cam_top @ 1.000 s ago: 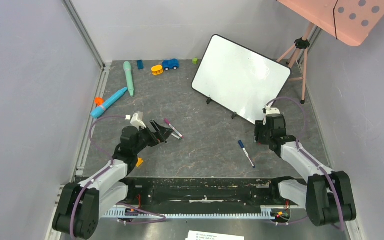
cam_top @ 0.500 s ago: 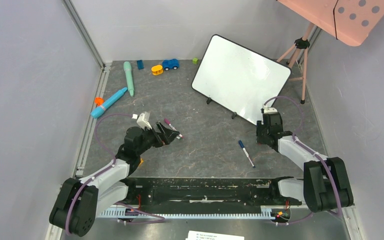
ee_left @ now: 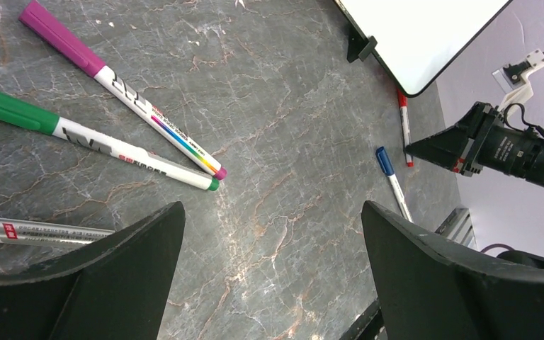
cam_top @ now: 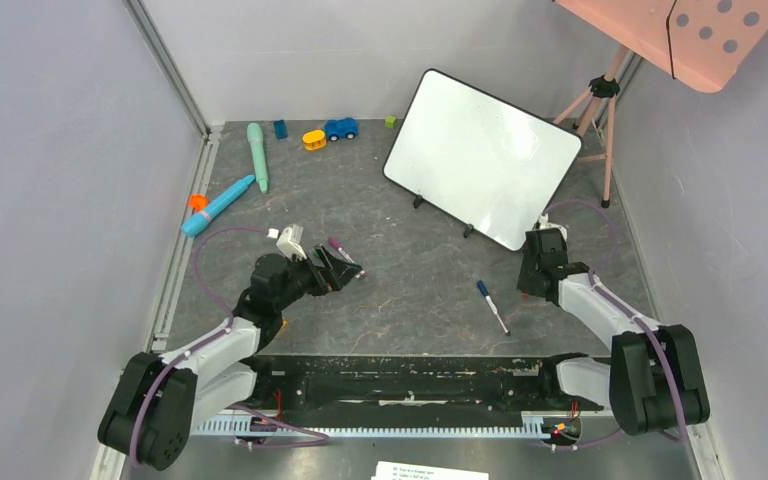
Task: Write a sentence on the whiteboard
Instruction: Move the whiteboard marker to the center of the board.
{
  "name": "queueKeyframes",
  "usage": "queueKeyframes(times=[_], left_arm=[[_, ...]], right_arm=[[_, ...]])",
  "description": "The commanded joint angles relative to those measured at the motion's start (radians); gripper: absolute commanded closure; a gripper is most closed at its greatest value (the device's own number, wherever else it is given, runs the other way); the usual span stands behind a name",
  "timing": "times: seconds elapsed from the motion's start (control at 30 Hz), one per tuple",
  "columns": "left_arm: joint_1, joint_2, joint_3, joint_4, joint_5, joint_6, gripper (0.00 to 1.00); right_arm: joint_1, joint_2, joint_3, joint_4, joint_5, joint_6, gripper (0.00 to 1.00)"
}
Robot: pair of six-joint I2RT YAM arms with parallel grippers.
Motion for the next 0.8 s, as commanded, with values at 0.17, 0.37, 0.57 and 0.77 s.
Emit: queueKeyframes(times=[0.17,0.37,0.57,0.77], left_arm=[[-0.012,-0.004,0.025,0.050,0.017,-0.013,0.00],[-0.023,0.001,0.022,0.072,0.026,-0.017,0.00],[-0.047,0.015,0.009,0.125,0.063,0.003,0.00],[-0.109,0.091,0.025,0.185,-0.001,0.067,0.00]], right_arm=[[0.001,-0.103,0.028,-0.176,-0.004,0.113,1.00],[0.001,-0.143,0.012,-0.177,-0.073,0.097,0.99],[-0.001,-0.182,0.013,-0.157,-0.063,0.055,0.24],[-0.004,-0.340,-0.007,-0.024,-0.062,0.022,0.22]])
